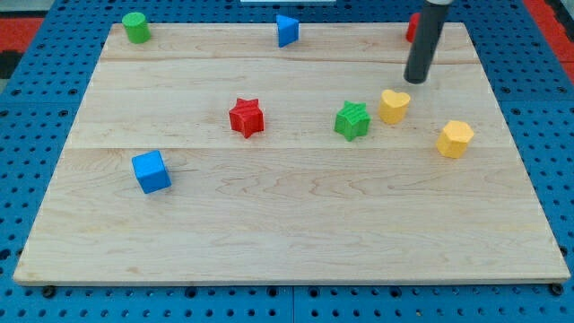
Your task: Move the yellow heart vertically below the blue triangle
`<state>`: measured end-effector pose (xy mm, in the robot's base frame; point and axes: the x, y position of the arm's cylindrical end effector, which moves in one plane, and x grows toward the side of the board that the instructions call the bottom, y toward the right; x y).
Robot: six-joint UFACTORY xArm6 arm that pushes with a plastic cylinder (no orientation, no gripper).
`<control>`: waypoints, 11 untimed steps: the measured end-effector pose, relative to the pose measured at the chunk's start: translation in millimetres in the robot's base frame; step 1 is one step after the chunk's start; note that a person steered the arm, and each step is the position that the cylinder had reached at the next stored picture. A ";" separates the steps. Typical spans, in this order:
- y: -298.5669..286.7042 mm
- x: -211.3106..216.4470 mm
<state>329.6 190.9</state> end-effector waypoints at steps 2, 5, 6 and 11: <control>9.7 28.0; -17.8 64.0; -34.6 64.0; -89.1 -2.8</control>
